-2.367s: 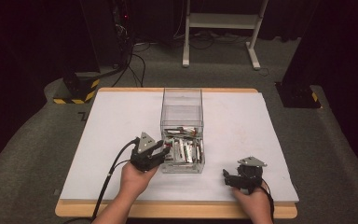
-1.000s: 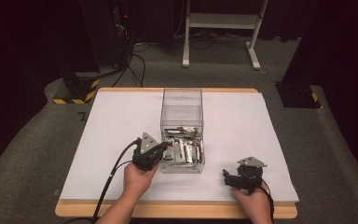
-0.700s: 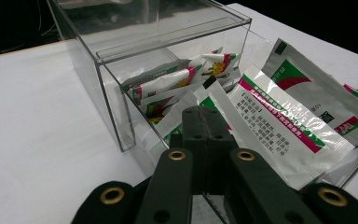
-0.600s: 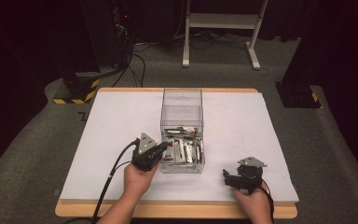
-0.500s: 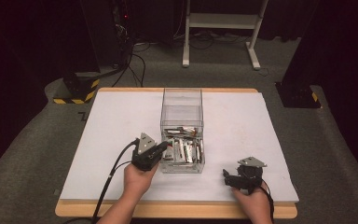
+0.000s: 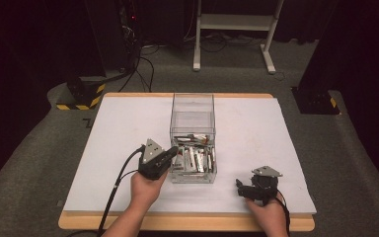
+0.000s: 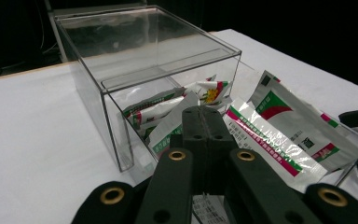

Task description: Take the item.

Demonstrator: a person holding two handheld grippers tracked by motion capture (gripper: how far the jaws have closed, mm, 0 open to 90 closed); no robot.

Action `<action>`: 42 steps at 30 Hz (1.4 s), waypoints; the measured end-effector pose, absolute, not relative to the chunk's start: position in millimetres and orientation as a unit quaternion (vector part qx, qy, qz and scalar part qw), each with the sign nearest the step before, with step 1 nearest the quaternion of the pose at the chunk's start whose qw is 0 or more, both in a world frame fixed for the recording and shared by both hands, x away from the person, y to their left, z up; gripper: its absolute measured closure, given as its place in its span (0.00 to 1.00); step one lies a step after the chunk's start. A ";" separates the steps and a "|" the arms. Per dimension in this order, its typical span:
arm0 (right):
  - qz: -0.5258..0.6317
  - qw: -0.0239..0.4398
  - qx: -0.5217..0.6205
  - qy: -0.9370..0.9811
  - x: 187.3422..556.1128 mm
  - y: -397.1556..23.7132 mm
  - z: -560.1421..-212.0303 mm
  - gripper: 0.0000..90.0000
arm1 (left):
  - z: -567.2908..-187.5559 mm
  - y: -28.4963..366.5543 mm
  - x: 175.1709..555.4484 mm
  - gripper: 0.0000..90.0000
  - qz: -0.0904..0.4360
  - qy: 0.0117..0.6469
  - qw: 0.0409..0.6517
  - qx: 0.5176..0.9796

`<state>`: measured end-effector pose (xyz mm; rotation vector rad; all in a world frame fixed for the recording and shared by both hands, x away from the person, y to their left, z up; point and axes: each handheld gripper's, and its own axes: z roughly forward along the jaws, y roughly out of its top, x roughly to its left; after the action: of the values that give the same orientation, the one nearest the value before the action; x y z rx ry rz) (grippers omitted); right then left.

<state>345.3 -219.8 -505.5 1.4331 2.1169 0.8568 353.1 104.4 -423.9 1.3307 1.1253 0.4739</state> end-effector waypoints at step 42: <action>0.310 0.222 0.517 0.766 345.2 -219.9 -505.6 0.11 | -393.8 115.2 346.0 1.00 0.219 0.465 0.662 0.545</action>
<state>345.2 -219.9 -505.6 1.4296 2.1162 0.8566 346.0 115.2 -393.8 1.2327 1.0504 0.4958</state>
